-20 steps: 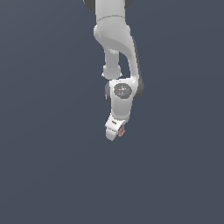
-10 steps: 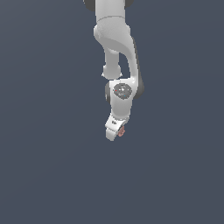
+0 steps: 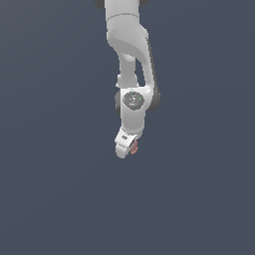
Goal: Pick up the object and move it to a goal position.
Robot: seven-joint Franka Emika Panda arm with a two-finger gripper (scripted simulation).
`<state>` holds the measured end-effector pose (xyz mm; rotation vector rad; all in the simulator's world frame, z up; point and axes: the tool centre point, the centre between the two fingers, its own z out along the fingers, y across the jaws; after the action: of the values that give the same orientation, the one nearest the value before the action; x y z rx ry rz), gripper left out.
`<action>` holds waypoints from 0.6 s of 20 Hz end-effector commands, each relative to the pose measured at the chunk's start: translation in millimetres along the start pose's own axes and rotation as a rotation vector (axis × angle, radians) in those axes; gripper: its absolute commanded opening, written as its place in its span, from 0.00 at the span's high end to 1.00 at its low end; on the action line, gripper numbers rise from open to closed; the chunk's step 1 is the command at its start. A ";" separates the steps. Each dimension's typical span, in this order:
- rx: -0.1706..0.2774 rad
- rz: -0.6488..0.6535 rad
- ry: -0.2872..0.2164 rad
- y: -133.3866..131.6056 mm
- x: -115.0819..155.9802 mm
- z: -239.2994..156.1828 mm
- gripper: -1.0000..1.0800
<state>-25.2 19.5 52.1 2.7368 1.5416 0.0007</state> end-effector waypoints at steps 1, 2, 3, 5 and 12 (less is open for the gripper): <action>-0.001 0.001 0.000 5.7 -13.7 -6.7 1.00; -0.001 0.001 0.000 8.2 -20.3 -10.0 1.00; -0.001 0.001 0.000 10.9 -27.5 -13.5 1.00; -0.001 0.001 0.000 17.1 -43.3 -21.3 1.00; 0.000 0.001 0.000 45.0 -112.9 -55.7 1.00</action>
<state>-42.1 -83.1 99.7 2.7375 1.5405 0.0006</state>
